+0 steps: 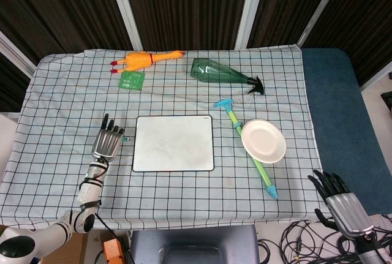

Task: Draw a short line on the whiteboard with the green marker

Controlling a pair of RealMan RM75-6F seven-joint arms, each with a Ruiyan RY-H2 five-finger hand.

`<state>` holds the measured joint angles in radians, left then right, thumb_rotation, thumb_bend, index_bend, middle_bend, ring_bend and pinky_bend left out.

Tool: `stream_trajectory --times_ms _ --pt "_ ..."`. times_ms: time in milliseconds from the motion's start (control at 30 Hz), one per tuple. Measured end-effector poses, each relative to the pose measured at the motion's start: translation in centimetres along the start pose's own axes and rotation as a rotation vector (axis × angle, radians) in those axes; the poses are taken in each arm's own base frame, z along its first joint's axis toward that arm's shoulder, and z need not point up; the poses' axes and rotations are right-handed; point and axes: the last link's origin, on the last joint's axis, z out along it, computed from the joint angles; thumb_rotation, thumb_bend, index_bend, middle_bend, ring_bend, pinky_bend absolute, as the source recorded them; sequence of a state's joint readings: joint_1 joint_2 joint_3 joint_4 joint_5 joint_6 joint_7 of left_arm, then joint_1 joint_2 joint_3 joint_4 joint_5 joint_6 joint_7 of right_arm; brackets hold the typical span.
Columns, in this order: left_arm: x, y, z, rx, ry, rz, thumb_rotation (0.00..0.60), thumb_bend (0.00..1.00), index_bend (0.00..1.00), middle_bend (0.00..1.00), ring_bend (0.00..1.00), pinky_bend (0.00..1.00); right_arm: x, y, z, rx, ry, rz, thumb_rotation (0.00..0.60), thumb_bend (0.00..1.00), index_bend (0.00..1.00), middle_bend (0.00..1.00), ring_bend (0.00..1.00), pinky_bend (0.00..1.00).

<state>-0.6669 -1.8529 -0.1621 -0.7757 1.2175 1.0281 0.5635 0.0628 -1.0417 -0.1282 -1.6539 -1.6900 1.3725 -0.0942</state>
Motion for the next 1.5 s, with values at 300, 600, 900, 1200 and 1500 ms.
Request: stream_trajectory --times_ms 300,600,900,1200,1500 --pt "-0.03 0.23 0.06 -0.01 0.0 0.004 0.6 0.38 0.43 0.39 0.18 0.02 -0.01 -0.02 0.01 0.001 0.0 -0.001 0.6 0.33 0.0 0.0 0.0 0.07" --pt "-0.08 0.47 0.32 -0.016 0.006 0.023 0.6 0.38 0.46 0.43 0.2 0.02 0.04 0.04 0.04 0.0 -0.001 0.001 0.6 0.33 0.0 0.0 0.0 0.07" --pt "-0.25 0.34 0.44 -0.014 0.003 0.026 0.6 0.38 0.52 0.47 0.21 0.02 0.05 0.07 0.05 -0.001 0.0 0.0 0.6 0.33 0.0 0.0 0.0 0.07" --pt "-0.36 0.12 0.45 -0.013 0.012 0.036 0.6 0.37 0.57 0.5 0.24 0.02 0.05 0.07 0.11 -0.005 0.001 0.0 0.6 0.33 0.0 0.0 0.0 0.07" --pt "-0.04 0.22 0.33 -0.02 0.043 0.011 0.6 0.46 0.74 0.67 0.34 0.09 0.06 0.08 0.1 -0.005 0.002 0.001 0.6 0.33 0.0 0.0 0.0 0.07"
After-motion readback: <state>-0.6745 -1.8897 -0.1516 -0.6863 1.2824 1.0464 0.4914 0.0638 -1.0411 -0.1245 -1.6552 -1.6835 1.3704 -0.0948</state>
